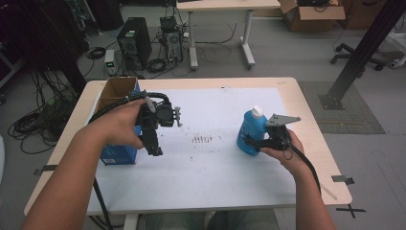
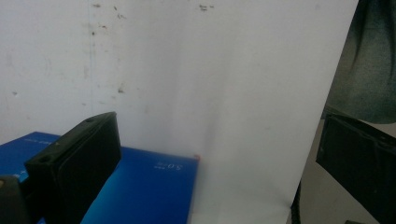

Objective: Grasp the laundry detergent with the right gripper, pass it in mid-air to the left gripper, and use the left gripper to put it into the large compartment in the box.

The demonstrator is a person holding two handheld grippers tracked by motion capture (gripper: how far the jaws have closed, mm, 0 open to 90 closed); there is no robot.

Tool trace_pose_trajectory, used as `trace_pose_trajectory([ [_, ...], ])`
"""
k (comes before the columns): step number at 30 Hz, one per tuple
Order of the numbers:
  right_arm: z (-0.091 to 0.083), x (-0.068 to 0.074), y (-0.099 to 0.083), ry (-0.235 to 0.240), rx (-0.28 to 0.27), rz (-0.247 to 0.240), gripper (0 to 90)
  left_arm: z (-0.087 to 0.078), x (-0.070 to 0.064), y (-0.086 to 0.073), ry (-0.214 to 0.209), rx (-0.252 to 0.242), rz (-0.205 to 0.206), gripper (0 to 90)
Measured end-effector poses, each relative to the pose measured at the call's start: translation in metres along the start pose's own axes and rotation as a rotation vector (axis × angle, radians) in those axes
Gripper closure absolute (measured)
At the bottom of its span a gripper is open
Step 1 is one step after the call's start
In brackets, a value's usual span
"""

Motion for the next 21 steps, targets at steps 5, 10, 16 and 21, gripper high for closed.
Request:
trace_pose_trajectory([
  [5,0.0005,0.0005,-0.0003,-0.001,-0.003,-0.006,29.3,-0.0004,-0.0003,0.0,0.002,0.003,0.001,0.4],
  [10,0.0014,0.0016,-0.0017,0.01,-0.008,-0.01,32.4,-0.0014,-0.0011,0.0011,0.004,0.004,0.003,0.4],
  [16,0.0021,0.0029,-0.0022,0.007,-0.02,-0.033,41.4,-0.0019,-0.001,0.0016,0.004,0.004,0.002,0.4],
  [21,0.0018,0.0037,-0.0025,0.0,-0.027,-0.051,43.1,-0.0011,-0.0012,0.0021,0.003,0.004,0.001,0.4],
])
Point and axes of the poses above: each handheld gripper's, and its own axes: z roughly forward along the jaws, y roughly out of its top, x roughly to its left, the point moved 3 cm from there along z, roughly forward along the jaws, and after that the axes turned 8 degrees about -x, right-handed, at the moved point
